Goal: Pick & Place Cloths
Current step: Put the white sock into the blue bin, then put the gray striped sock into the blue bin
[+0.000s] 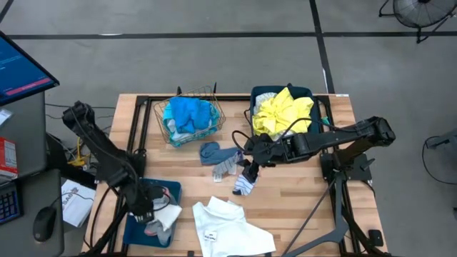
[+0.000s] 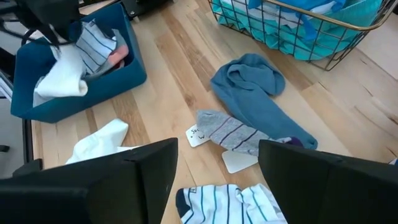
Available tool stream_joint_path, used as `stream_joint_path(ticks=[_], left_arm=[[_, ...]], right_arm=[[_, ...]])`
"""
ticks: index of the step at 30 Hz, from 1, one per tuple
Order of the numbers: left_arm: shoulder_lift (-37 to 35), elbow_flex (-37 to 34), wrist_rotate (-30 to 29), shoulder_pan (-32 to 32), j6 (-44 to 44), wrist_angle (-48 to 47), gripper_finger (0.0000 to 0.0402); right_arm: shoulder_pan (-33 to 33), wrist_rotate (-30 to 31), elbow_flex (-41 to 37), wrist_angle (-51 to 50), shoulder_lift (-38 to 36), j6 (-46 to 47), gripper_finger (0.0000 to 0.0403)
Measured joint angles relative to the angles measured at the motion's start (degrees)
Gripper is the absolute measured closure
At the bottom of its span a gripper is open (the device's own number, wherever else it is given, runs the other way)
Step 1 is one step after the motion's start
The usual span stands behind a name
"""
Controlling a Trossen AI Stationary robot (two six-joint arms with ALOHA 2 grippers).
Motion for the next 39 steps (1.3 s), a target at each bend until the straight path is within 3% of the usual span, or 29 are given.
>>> stream_joint_path(ticks=[11,17,29,39], left_arm=[[12.75,0.07,-1.92,0.14,-2.07,0.09,0.0399],[14.57,0.11,-1.86,0.13,-2.08,0.51,0.0367],[5.82,0.00,1.16,1.72,-3.90,0.70,0.0226],[-6.94,0.70,-2.14,3.17,-4.85,2.39,0.0219]], right_arm=[[0.69,0.02,0.00,0.04,0.00,-0.02,0.0183],[1.57,0.02,0.00,-0.04,0.00,-1.14,0.0162],[2.57,0.03,0.00,-0.24,0.00,-5.96,0.0116],[1.37,-0.50,-0.33,-1.27,7.73,-22.68,0.0115]])
